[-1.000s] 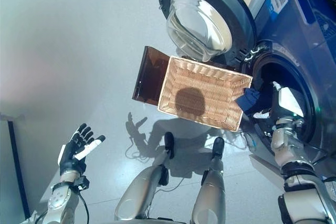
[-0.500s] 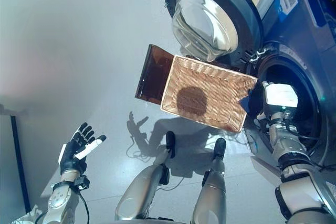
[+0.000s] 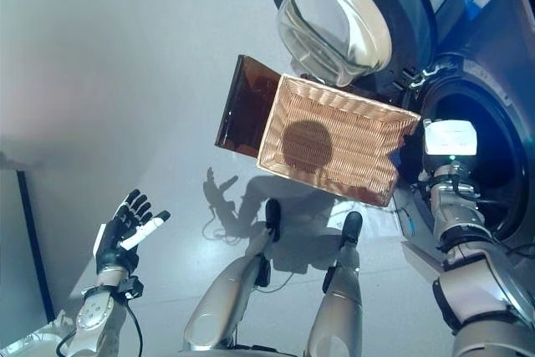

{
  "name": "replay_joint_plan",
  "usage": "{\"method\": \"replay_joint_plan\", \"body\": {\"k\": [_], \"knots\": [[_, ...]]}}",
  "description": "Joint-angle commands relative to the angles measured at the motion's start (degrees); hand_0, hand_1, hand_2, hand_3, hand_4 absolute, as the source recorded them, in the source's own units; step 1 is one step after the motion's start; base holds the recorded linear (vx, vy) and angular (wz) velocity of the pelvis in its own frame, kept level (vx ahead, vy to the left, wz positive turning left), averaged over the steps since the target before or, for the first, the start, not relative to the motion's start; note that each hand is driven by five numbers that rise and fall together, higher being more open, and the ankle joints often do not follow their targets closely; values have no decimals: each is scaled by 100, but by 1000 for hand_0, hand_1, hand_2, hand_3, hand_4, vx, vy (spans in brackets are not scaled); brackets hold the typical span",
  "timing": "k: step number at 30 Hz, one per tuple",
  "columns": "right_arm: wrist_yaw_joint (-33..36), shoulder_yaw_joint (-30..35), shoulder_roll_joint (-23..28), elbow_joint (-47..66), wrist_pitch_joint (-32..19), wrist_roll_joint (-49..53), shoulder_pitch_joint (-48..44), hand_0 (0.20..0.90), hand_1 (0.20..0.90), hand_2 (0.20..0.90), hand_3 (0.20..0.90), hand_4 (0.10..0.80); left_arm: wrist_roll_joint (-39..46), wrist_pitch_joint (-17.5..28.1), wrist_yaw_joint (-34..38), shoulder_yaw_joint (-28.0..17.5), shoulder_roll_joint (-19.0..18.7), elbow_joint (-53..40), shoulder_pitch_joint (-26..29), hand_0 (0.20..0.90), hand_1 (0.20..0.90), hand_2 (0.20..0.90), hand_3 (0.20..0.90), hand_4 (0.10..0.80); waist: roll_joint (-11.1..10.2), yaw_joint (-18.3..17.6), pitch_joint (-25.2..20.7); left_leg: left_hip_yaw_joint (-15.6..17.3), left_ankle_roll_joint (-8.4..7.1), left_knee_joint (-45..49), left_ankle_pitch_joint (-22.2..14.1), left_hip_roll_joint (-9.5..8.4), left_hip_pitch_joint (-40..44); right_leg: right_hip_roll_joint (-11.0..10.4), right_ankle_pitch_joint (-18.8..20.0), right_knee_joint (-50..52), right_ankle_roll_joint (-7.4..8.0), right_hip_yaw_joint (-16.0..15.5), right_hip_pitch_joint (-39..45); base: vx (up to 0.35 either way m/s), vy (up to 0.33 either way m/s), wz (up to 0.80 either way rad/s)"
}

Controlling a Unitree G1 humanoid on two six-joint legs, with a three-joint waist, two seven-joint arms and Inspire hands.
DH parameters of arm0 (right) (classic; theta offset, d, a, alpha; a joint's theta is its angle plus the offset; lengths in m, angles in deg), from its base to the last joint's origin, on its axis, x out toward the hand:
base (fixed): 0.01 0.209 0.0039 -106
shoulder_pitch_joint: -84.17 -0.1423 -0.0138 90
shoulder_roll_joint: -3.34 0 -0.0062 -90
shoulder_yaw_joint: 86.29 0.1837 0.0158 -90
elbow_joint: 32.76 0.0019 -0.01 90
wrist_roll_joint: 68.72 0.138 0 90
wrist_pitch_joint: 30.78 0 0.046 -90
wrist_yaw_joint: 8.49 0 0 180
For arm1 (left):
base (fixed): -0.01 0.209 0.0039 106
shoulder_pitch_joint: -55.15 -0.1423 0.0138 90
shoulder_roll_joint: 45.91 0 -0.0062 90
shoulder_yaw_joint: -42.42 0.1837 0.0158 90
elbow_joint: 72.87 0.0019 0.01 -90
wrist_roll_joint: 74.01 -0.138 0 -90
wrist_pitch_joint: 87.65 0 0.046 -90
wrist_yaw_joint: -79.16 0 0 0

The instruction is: Pick up the clothes and place them into the washing machine

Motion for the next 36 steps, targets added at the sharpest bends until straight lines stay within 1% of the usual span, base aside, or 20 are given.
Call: {"method": "replay_joint_plan", "body": {"k": [1, 6, 11, 17, 23, 24, 25, 26, 27, 36], "knots": [[171, -366, 577, 66, 378, -136, -514, 900, 900, 900, 900, 800, -79, 418, 191, -345, -427, -628, -348, 900, 900, 900, 900, 800, 90, 75, -227, -276, -578, 96, 10, 16, -514, 254, -13, 411, -449, -120, -770, -31, 33, 4], [126, -333, 662, 187, 410, -119, -611, 900, 900, 900, 900, 800, -75, 426, 238, -466, -463, -746, -344, 900, 900, 900, 900, 800, 136, 66, -92, -292, -569, 130, 33, -26, -672, 203, -100, 746, -464, -67, -1043, -40, 26, 4], [116, -341, 728, 136, 449, -44, -730, 900, 900, 900, 900, 800, -49, 420, 229, -539, -498, -864, -370, 900, 900, 900, 900, 800, 146, 75, 17, -331, -584, 187, 51, -43, -833, 165, -147, 818, -463, -113, -1154, -26, -7, 5], [4, -462, 643, -154, 462, 48, -925, 900, 900, 900, 900, 800, -59, 383, 265, -556, -509, -832, -333, 900, 900, 900, 900, 800, 157, 74, 110, -346, -610, 182, 91, -31, -895, 174, -152, 884, -486, -111, -1239, -6, -5, 1], [-29, -429, 522, -375, 457, 235, -1016, 900, 900, 900, 900, 800, -79, 355, 312, -617, -497, -753, -262, 900, 900, 900, 900, 800, 160, 61, 119, -327, -602, 180, 92, -32, -903, 176, -148, 923, -495, -102, -1288, 0, 0, 0], [-46, -435, 505, -403, 446, 240, -1005, 672, 672, 672, 672, 637, -92, 349, 306, -629, -494, -742, -255, 900, 900, 900, 900, 800, 162, 59, 113, -323, -605, 181, 92, -31, -904, 174, -148, 916, -495, -104, -1284, -7, 2, -3], [-55, -438, 497, -416, 438, 252, -1012, 505, 505, 505, 505, 518, -95, 350, 310, -648, -497, -716, -245, 900, 900, 900, 900, 800, 162, 57, 110, -321, -607, 186, 91, -28, -908, 172, -147, 920, -497, -96, -1288, -8, 3, -3], [-65, -439, 486, -416, 429, 258, -995, 392, 392, 392, 392, 437, -98, 352, 305, -665, -492, -699, -238, 900, 900, 900, 900, 800, 165, 58, 108, -319, -608, 187, 92, -27, -906, 171, -151, 934, -499, -90, -1293, -11, 11, -5], [-89, -444, 484, -439, 426, 250, -985, 200, 200, 200, 200, 300, -113, 349, 313, -685, -490, -687, -236, 900, 900, 900, 900, 800, 169, 58, 106, -306, -607, 181, 88, -25, -896, 170, -156, 943, -498, -95, -1300, -8, 9, -4], [-113, -358, 549, -305, 435, 265, -937, 200, 200, 200, 200, 300, -161, 330, 322, -836, -488, -597, -231, 900, 900, 900, 900, 800, 172, 32, 82, -278, -612, 175, 88, -26, -861, 187, -150, 925, -494, -63, -1269, -7, 2, -2]]}}
